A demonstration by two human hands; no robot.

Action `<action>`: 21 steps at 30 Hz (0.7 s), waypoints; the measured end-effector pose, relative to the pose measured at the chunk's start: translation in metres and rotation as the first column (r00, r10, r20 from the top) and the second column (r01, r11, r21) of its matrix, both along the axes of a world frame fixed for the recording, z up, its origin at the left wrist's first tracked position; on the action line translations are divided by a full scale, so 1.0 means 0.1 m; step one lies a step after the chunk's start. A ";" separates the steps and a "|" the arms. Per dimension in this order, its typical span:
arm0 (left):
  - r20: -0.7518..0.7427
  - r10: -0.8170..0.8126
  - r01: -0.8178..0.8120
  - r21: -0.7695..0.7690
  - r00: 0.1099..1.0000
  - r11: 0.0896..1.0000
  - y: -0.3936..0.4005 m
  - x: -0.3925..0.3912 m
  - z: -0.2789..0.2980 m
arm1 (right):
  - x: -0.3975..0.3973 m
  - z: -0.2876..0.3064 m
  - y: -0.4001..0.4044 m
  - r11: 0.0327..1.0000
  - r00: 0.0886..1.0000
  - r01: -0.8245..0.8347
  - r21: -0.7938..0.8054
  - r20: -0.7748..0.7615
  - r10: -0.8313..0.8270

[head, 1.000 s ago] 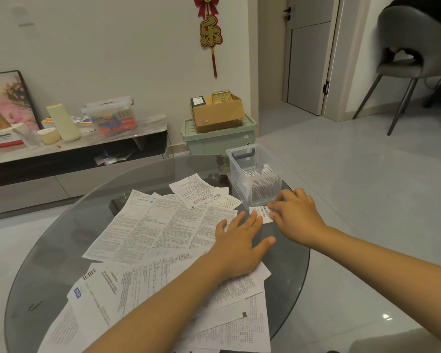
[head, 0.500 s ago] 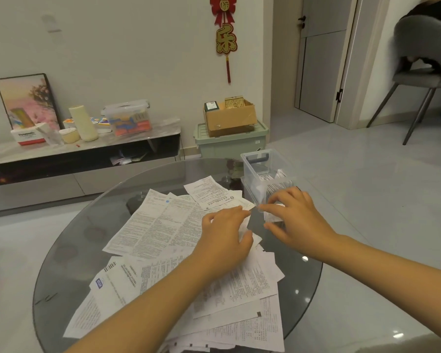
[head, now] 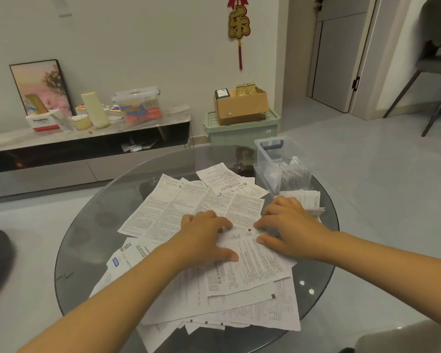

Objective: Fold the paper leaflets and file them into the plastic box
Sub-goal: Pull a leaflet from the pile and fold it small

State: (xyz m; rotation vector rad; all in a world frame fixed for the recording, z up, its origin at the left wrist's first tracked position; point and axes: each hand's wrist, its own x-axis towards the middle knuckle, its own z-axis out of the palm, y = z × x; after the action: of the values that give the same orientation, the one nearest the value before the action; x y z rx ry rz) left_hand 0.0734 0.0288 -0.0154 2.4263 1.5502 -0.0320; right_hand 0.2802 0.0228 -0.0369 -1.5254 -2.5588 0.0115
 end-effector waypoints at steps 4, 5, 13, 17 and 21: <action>0.065 0.013 -0.014 0.018 0.998 1.000 0.03 0.01 -0.01 | -0.02 -0.01 0.02 1.000 1.000 -0.001 -0.005 -0.012 0.001; 0.084 0.014 -0.016 0.019 0.996 1.000 0.04 0.02 -0.01 | -0.02 -0.01 0.02 1.000 1.000 -0.002 -0.004 -0.012 0.001; 0.332 0.236 -0.252 0.006 0.913 0.968 0.10 -0.07 0.06 | -0.04 0.06 0.00 0.983 0.982 0.058 0.175 -0.189 -0.024; 0.482 0.385 -0.414 -0.050 0.787 0.909 0.15 -0.17 0.02 | -0.08 0.07 0.01 0.984 0.977 0.046 0.170 -0.213 -0.008; 0.528 0.498 -0.487 -0.173 0.688 0.856 0.16 -0.23 -0.05 | -0.17 0.00 -0.01 0.997 0.980 -0.071 0.041 -0.184 0.078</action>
State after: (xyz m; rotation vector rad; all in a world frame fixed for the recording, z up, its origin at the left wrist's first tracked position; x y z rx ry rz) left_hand 0.0506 0.0450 -0.0202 1.6742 1.8075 0.7010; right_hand 0.2629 0.0217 -0.0371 -1.3476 -2.4542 0.1126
